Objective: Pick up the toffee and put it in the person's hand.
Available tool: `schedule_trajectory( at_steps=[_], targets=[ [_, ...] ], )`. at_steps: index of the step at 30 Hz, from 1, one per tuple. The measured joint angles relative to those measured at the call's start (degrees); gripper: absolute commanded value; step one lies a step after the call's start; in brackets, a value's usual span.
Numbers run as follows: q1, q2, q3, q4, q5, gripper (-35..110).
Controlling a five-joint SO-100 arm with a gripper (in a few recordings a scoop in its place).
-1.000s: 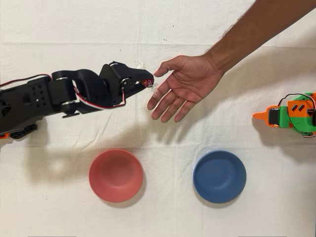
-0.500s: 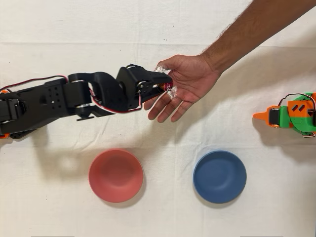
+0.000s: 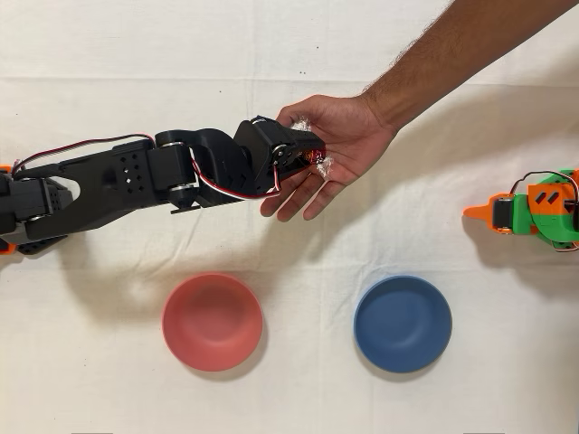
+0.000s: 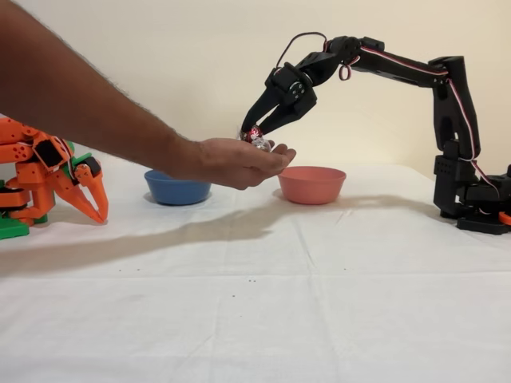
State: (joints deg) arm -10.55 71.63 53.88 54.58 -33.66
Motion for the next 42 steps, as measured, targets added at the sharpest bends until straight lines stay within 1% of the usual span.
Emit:
schedule_trajectory(
  at_steps=[9, 13, 19, 24, 31, 34, 42],
  targets=[
    [0.0, -0.7, -0.09, -0.26, 1.23, 11],
    [0.0, -0.7, -0.09, 0.26, 2.72, 20],
    [0.26, -0.53, 0.88, 1.23, 5.19, 23],
    [0.62, 2.99, 5.36, 1.23, 5.27, 22],
    [3.96, 15.12, 14.41, 0.0, 5.89, 21],
    [6.24, 21.18, 18.81, -0.79, 7.56, 17],
    [11.51, 37.0, 30.59, -1.76, 11.16, 0]
  ],
)
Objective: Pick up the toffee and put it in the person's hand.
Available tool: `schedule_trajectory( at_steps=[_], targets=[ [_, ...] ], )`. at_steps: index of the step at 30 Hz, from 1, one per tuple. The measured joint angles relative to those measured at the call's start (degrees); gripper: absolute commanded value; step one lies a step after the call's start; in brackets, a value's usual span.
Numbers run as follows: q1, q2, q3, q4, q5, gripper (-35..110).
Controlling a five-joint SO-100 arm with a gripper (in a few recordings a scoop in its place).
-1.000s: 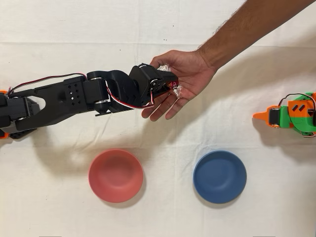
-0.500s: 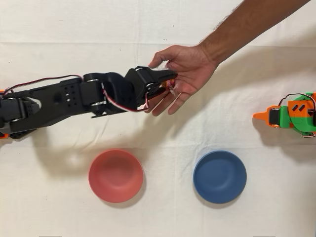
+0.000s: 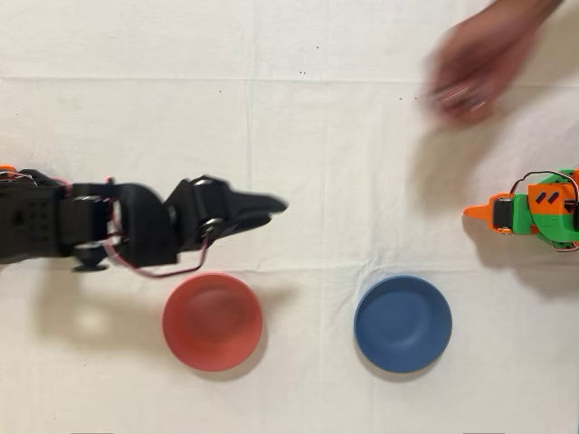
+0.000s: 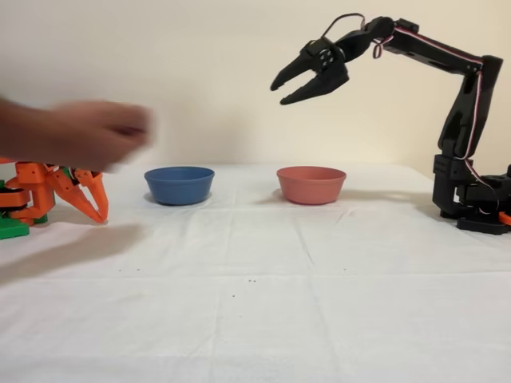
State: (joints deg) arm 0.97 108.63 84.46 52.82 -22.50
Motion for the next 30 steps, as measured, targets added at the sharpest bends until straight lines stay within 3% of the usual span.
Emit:
schedule_trajectory(
  at_steps=[14, 24, 30],
  targets=[
    [10.55, 30.15, 26.46, -3.16, 13.1, 0],
    [10.55, 50.36, 51.77, -7.38, 24.52, 0],
    [10.55, 59.15, 65.21, -7.38, 26.28, 0]
  ],
)
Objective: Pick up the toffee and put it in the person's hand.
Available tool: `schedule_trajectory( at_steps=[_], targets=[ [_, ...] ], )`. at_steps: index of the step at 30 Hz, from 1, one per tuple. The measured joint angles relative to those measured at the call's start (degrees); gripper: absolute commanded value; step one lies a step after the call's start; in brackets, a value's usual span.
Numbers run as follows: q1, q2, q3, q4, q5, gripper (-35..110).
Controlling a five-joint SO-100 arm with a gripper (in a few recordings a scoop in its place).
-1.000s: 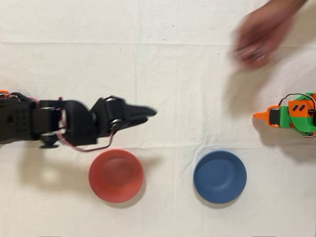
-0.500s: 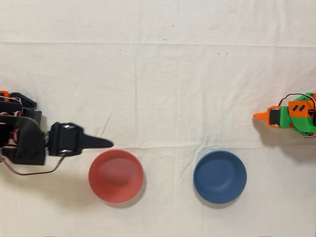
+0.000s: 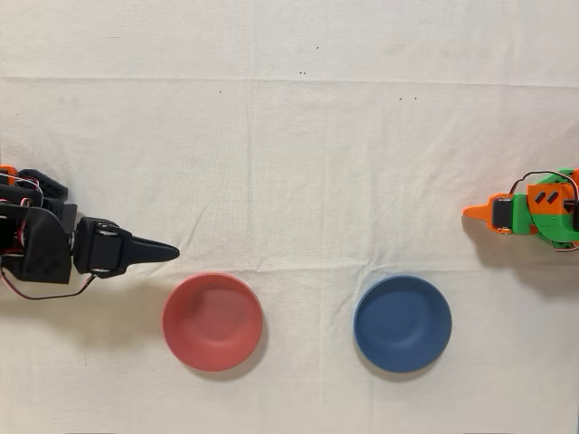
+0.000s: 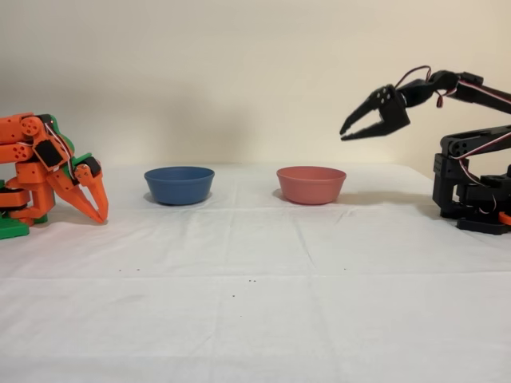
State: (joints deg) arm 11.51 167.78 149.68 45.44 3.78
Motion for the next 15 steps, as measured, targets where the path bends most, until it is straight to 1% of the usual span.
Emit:
schedule_trajectory(
  at_steps=[8, 15],
  targets=[
    [-0.09, 8.0, 10.46, 0.44, 0.7, 0],
    [-1.32, 11.69, 15.91, 0.53, 0.44, 0]
  ],
)
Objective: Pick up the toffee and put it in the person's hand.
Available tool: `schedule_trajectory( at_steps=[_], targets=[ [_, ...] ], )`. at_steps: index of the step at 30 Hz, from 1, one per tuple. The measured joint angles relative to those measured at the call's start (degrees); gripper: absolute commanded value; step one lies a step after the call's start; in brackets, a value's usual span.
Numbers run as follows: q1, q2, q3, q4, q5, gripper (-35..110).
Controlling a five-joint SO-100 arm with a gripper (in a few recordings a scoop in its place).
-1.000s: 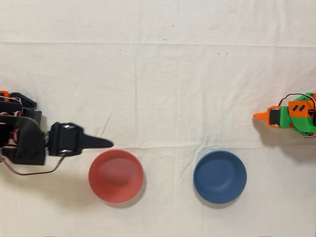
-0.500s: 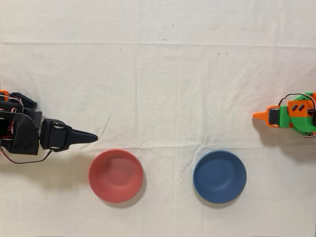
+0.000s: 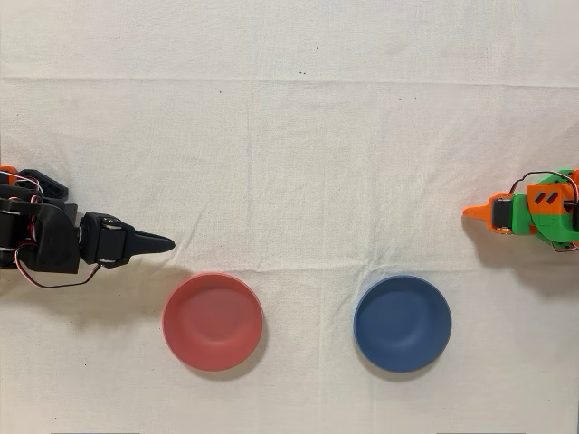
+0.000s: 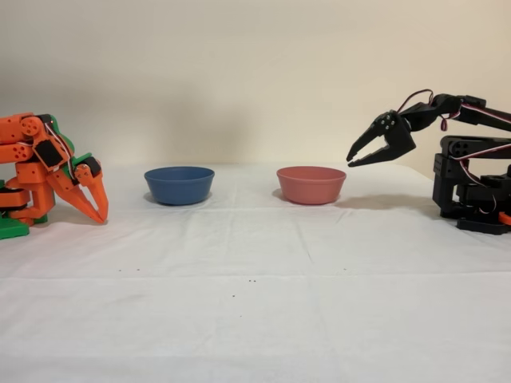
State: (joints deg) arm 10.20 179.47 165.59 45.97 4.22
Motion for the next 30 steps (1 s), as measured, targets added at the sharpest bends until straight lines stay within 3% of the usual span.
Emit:
schedule_trajectory(
  at_steps=[30],
  targets=[
    [-3.16, 9.49, 14.5, 2.9, -3.52, 0]
  ],
)
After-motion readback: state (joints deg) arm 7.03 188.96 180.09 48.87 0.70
